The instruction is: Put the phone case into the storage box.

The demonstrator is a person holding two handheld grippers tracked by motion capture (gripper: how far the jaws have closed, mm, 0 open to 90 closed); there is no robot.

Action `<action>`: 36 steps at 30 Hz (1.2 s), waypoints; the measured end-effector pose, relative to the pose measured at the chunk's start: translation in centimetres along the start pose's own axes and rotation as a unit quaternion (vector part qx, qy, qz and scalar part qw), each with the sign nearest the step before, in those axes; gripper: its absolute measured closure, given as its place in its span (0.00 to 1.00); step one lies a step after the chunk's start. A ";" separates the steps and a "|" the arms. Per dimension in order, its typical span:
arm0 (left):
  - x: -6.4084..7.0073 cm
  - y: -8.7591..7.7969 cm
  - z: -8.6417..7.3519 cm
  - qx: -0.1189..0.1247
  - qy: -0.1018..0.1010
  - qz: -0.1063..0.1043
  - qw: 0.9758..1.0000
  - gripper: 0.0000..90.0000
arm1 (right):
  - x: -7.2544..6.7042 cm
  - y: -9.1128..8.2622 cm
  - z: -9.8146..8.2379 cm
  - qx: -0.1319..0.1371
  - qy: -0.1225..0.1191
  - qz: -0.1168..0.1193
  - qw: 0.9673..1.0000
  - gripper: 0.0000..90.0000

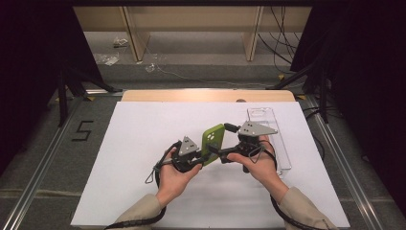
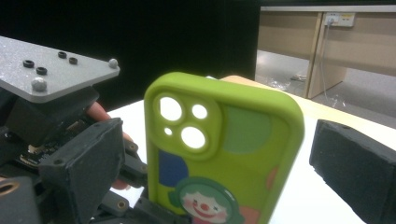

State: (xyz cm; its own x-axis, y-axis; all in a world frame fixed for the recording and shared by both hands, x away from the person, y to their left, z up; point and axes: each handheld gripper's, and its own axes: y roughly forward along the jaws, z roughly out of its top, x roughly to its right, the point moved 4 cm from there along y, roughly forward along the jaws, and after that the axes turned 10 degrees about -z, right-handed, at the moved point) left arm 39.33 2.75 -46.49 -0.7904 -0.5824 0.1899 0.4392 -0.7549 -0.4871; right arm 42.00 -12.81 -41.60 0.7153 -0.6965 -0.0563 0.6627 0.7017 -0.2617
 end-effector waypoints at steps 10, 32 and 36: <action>0.4 0.6 0.0 0.000 0.001 -0.002 1.000 0.85 | 0.0 0.2 0.0 0.001 -0.001 -0.015 1.000 0.05; 1.1 1.2 0.1 0.004 0.002 -0.006 1.000 0.85 | 0.2 0.6 -0.4 -0.002 0.009 -0.041 0.999 0.07; 1.2 1.2 0.2 0.005 0.003 -0.008 1.000 0.85 | 0.2 0.6 -0.4 -0.002 0.011 -0.042 0.999 0.09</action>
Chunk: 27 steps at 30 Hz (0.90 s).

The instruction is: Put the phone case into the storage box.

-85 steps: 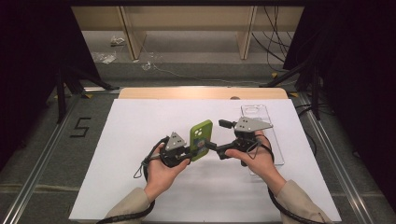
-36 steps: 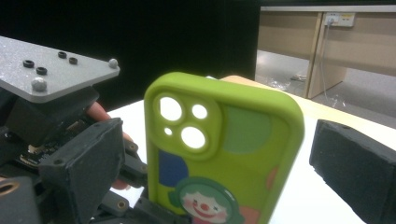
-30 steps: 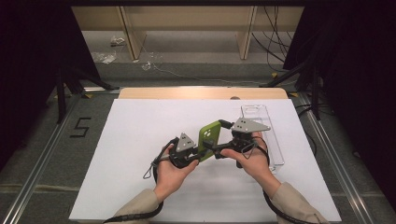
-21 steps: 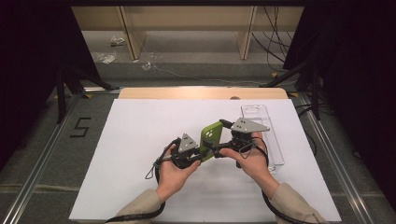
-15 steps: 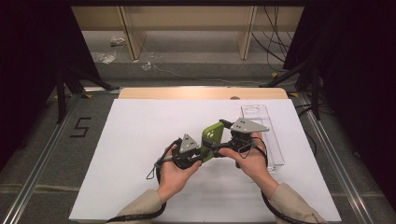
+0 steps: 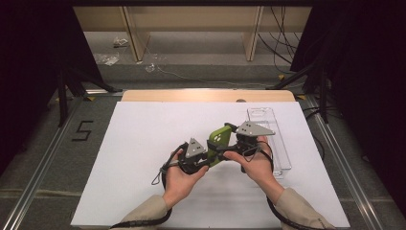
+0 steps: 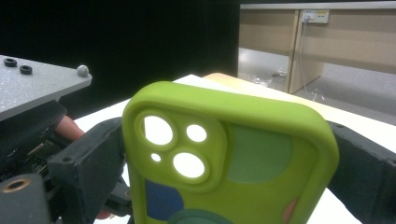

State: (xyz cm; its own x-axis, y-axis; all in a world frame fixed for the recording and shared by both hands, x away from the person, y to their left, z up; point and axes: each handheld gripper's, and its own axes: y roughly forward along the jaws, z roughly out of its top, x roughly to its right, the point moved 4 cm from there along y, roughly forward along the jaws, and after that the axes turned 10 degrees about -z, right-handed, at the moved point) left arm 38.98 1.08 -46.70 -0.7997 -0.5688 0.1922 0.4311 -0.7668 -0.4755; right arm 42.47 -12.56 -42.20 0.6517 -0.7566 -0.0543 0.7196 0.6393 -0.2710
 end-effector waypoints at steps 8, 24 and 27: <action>0.0 0.0 0.0 0.002 0.000 0.000 1.000 0.85 | 0.0 0.1 -0.1 -0.001 0.003 -0.002 1.000 0.12; 0.0 0.0 0.0 0.005 -0.003 -0.002 1.000 0.85 | -0.1 0.0 0.0 0.002 0.003 -0.006 1.000 0.17; 0.0 0.0 0.1 0.006 -0.004 -0.003 1.000 0.85 | -0.2 0.0 0.0 0.005 0.002 -0.006 1.000 0.18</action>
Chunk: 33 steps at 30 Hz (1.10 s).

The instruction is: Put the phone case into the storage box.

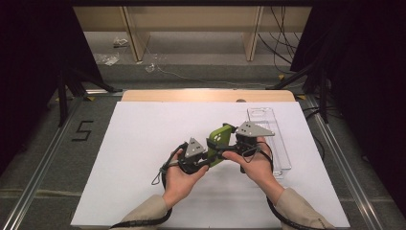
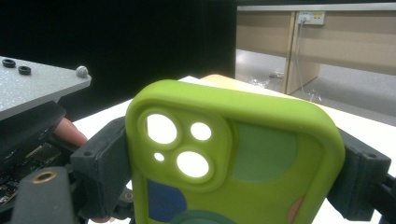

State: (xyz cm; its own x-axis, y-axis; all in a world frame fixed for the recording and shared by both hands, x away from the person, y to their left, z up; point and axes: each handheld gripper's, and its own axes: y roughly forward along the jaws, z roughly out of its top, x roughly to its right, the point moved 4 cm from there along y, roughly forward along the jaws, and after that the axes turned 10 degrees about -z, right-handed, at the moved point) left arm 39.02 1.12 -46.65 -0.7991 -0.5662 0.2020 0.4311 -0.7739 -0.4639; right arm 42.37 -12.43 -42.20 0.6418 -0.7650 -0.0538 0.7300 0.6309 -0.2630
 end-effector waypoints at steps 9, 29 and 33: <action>0.0 0.0 0.0 0.001 0.001 -0.001 1.000 0.85 | 0.0 0.0 0.1 0.002 -0.002 0.004 1.000 0.18; 0.2 -0.2 0.2 -0.002 0.027 -0.003 1.000 0.80 | -0.1 -0.3 0.4 0.003 -0.007 0.014 1.000 0.19; 0.2 -0.2 0.2 -0.009 0.039 -0.009 0.999 0.67 | -0.1 -0.4 0.6 0.005 -0.007 0.016 1.000 0.19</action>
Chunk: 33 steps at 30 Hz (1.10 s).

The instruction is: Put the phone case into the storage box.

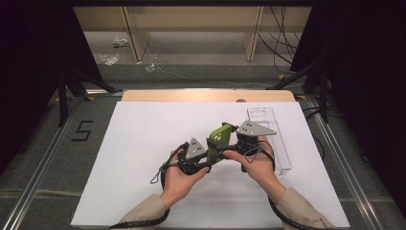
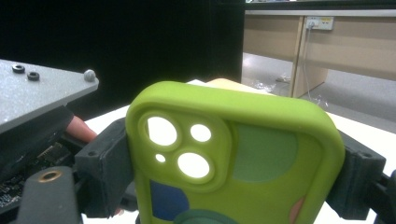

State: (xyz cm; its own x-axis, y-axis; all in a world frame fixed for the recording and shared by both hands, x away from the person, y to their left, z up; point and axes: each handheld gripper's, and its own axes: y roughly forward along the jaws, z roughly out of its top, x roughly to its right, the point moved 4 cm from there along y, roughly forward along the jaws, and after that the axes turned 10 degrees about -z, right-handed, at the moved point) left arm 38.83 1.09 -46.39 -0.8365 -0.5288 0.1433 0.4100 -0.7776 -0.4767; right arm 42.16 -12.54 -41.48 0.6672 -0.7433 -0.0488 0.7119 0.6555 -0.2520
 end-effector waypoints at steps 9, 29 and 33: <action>0.5 -0.4 0.1 -0.032 0.023 -0.022 0.999 0.22 | 0.6 -0.4 0.5 0.006 0.000 -0.007 1.000 0.19; -1.0 -3.9 -1.7 -0.058 0.036 -0.026 0.997 0.00 | 1.6 -1.0 1.1 0.008 -0.003 -0.017 1.000 0.19; -1.3 -4.5 -2.1 -0.057 0.036 -0.025 0.997 0.00 | 1.8 -1.1 1.2 0.010 -0.002 -0.018 1.000 0.19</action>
State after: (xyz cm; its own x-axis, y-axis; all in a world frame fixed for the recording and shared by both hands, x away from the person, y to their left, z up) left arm 37.30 6.00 -46.20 -0.8803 -0.4617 0.1090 0.3267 -0.7566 -0.5664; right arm 42.85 -14.48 -40.10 0.6414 -0.7664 -0.0354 0.7403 0.6303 -0.2337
